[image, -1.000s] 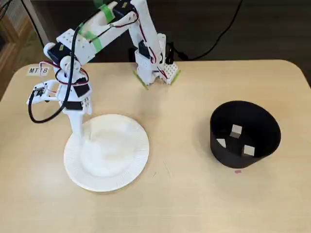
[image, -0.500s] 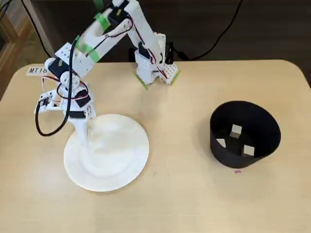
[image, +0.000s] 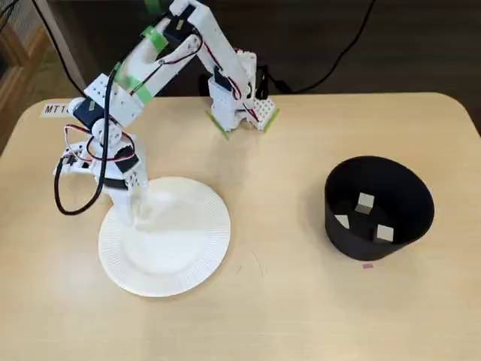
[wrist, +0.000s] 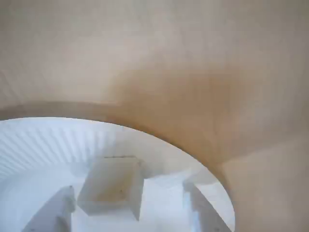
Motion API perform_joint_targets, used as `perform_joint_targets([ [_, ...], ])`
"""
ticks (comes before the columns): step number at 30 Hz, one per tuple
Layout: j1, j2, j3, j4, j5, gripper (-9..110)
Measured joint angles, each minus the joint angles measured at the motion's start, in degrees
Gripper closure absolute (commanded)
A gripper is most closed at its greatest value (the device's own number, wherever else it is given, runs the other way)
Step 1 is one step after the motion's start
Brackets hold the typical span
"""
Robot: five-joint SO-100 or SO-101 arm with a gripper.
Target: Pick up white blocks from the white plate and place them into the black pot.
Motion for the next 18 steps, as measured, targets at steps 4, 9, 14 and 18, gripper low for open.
perform_joint_targets([
  [4, -0.6, -2.9, -3.8, 0.0, 1.1, 104],
  [9, -2.6, -8.0, -11.4, 1.3, 2.5, 104],
  [14, -4.0, -8.5, -13.4, 1.6, 2.8, 104],
  [18, -6.3, -6.2, -13.4, 0.6, 6.2, 104],
])
